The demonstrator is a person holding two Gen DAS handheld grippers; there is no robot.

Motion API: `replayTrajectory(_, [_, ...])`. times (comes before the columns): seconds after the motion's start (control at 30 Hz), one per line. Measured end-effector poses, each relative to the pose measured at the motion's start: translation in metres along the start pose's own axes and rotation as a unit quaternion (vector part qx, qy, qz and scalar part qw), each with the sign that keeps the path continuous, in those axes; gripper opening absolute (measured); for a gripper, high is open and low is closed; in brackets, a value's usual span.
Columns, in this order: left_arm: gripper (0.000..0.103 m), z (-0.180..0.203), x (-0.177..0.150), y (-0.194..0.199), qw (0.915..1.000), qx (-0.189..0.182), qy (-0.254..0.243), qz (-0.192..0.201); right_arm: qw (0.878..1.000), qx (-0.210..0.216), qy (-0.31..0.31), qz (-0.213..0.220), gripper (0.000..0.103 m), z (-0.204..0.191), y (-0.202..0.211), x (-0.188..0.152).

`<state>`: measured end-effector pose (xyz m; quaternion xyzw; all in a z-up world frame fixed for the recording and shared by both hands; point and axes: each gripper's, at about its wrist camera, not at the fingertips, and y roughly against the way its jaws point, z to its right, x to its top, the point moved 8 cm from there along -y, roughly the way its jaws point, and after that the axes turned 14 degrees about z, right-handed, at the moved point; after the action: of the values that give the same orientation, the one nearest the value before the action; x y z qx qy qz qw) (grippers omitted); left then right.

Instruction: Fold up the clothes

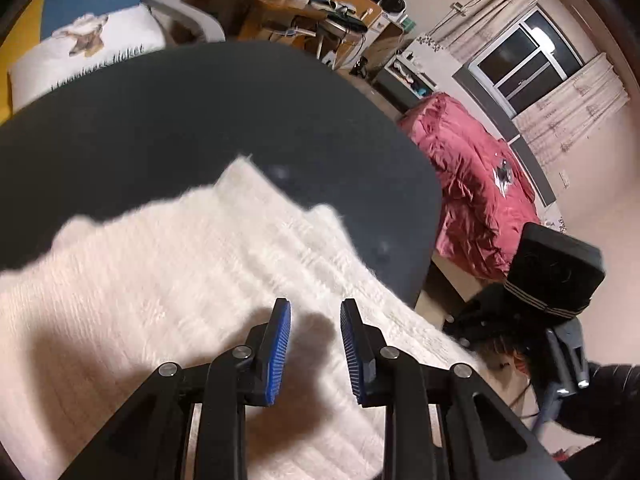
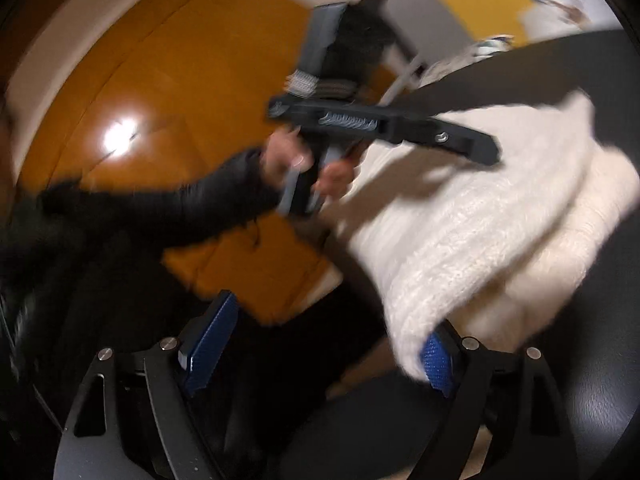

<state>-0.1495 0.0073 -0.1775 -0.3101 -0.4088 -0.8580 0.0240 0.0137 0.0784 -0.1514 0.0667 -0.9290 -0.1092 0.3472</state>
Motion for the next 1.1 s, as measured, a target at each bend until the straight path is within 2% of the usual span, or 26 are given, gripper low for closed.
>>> replayTrajectory(0.03, [0.025, -0.004, -0.007, -0.005, 0.9999, 0.008, 0.0, -0.011, 0.999, -0.028, -0.01, -0.034, 0.087, 0.012, -0.006, -0.013])
replayTrajectory(0.1, [0.025, -0.009, -0.008, -0.008, 0.9999, 0.006, 0.015, -0.004, 0.991, -0.096, -0.037, -0.087, 0.086, 0.043, -0.017, -0.04])
replayTrajectory(0.13, [0.025, -0.011, -0.003, -0.006, 0.9998, 0.004, 0.021, 0.004, 0.99, -0.102, -0.045, -0.085, 0.083, 0.048, -0.018, -0.044])
replayTrajectory(0.3, [0.03, -0.026, 0.035, -0.009, 0.999, 0.026, 0.019, 0.031, 0.993, -0.098, -0.072, -0.006, 0.083, 0.051, -0.009, -0.036])
replayTrajectory(0.43, [0.034, -0.032, 0.061, -0.033, 0.9984, 0.024, 0.036, 0.036, 0.988, -0.105, -0.078, 0.083, 0.083, 0.054, 0.003, -0.014])
replayTrajectory(0.47, [0.034, -0.034, 0.06, -0.043, 0.9987, 0.035, 0.022, 0.03, 0.985, -0.114, -0.078, 0.101, 0.083, 0.057, 0.005, -0.009])
replayTrajectory(0.53, [0.034, -0.045, 0.052, -0.062, 0.9965, 0.081, -0.005, 0.016, 0.981, -0.133, -0.069, 0.122, 0.083, 0.062, 0.002, 0.002])
replayTrajectory(0.57, [0.033, -0.05, 0.05, -0.07, 0.9949, 0.095, -0.017, 0.029, 0.98, -0.145, -0.061, 0.124, 0.083, 0.065, -0.002, 0.007])
replayTrajectory(0.67, [0.034, -0.067, 0.066, -0.072, 0.9892, 0.117, -0.012, 0.087, 0.974, -0.18, -0.036, 0.129, 0.083, 0.073, -0.012, 0.024])
replayTrajectory(0.73, [0.033, -0.079, 0.076, -0.072, 0.9885, 0.115, 0.02, 0.096, 0.975, -0.183, -0.044, 0.122, 0.083, 0.088, -0.019, 0.035])
replayTrajectory(0.8, [0.033, -0.083, 0.081, -0.06, 0.9872, 0.113, 0.043, 0.104, 0.979, -0.165, -0.057, 0.109, 0.083, 0.089, -0.027, 0.038])
replayTrajectory(0.9, [0.033, -0.062, 0.083, -0.031, 0.9884, 0.074, 0.033, 0.128, 0.987, -0.127, -0.065, 0.078, 0.083, 0.073, -0.019, 0.034])
replayTrajectory(0.97, [0.033, -0.056, 0.062, -0.005, 0.9914, 0.051, 0.008, 0.12, 0.994, -0.08, -0.05, 0.059, 0.085, 0.049, -0.011, 0.025])
replayTrajectory(1.07, [0.033, -0.043, 0.025, 0.014, 0.9935, 0.04, -0.024, 0.104, 0.995, -0.091, -0.041, 0.01, 0.086, 0.041, -0.014, 0.005])
replayTrajectory(1.1, [0.033, -0.04, 0.012, 0.015, 0.9939, 0.041, -0.029, 0.099, 0.993, -0.108, -0.041, -0.005, 0.086, 0.046, -0.017, -0.003])
